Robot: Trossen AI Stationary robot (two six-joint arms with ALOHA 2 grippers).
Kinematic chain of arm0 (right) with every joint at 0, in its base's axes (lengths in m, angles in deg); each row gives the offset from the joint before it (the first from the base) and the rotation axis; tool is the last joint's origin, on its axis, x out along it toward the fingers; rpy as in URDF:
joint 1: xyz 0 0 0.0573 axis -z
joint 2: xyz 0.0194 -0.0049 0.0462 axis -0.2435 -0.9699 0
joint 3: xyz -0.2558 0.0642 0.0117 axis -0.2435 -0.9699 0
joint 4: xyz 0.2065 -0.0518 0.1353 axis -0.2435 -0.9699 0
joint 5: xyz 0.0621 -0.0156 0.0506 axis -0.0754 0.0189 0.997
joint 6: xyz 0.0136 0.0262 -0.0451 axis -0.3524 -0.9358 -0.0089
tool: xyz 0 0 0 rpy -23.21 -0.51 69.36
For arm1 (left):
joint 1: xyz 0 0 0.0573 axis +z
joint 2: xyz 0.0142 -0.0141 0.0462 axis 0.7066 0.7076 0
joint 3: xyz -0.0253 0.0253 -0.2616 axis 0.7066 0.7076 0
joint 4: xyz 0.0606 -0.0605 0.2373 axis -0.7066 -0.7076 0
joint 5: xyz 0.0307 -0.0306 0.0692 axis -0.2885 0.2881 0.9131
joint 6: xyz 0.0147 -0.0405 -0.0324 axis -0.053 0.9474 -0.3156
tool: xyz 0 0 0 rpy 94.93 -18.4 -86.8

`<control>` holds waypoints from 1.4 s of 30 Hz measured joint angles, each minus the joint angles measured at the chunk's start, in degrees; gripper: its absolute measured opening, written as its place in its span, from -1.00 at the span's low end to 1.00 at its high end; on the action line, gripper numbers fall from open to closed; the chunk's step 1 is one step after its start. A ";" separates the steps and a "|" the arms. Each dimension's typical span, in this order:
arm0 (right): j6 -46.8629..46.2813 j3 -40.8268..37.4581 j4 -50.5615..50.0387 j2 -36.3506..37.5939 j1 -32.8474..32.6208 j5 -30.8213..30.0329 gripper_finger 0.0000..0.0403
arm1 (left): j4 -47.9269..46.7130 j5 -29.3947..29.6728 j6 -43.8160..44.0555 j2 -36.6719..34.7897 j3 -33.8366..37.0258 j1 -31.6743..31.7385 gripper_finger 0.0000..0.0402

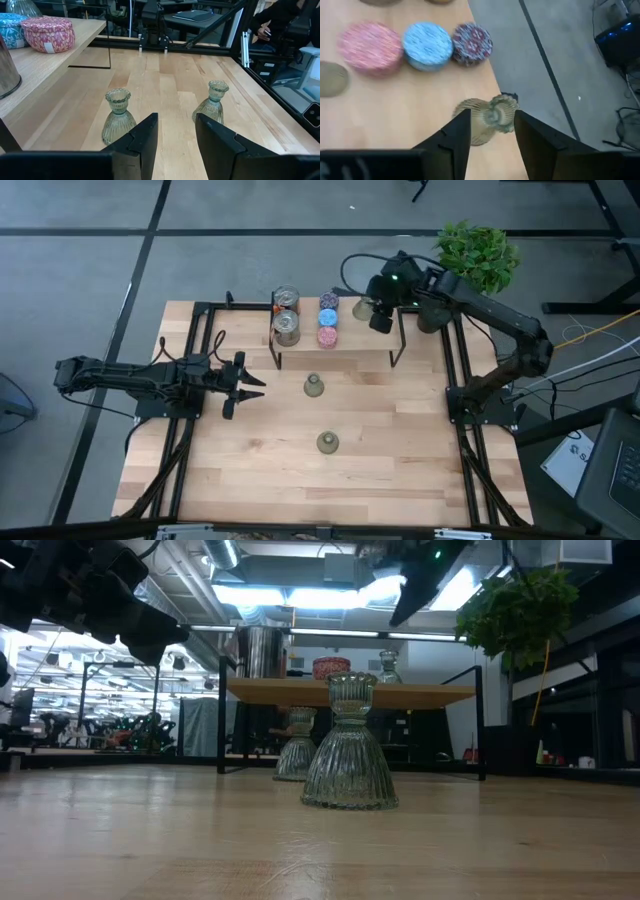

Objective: Pick & Place candle stick holders
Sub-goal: Put the bottom green glass candle holder on the shelf aligned with the other green glass candle holder

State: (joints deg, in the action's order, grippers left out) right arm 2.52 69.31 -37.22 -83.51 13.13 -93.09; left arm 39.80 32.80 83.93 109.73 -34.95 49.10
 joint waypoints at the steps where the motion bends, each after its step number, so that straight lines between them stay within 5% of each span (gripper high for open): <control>1: -1.29 0.00 -0.77 0.92 -0.61 0.35 -0.24 | 0.00 -0.02 0.02 0.00 0.00 -0.02 -0.37; 10: -12.72 -0.21 -8.47 3.81 -9.08 24.25 -0.24 | 0.00 0.00 0.00 0.00 0.00 0.00 -0.37; 16: -13.33 -5.41 -3.34 3.21 -20.39 29.70 -0.24 | 0.00 -0.02 0.00 0.02 0.00 -0.02 -0.37; 27: -17.90 -21.04 23.20 3.15 -41.24 27.00 -0.24 | 0.00 -0.01 0.00 0.00 0.00 -0.01 -0.37; 31: -17.90 -26.92 33.79 2.42 -46.83 17.99 -0.24 | 0.00 -0.02 0.00 0.00 0.00 0.00 -0.37; 35: -17.89 -30.38 42.19 -0.23 -49.89 11.74 -0.24 | 0.00 -0.01 0.01 0.00 0.00 0.00 -0.37; 42: -17.90 -30.71 50.07 -8.23 -51.91 9.22 -0.24 | 0.00 0.00 0.01 0.00 0.00 0.00 -0.37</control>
State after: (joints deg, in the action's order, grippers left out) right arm -15.38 38.61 12.84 -91.74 -38.78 -83.87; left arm 39.81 32.81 83.94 109.73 -34.95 49.10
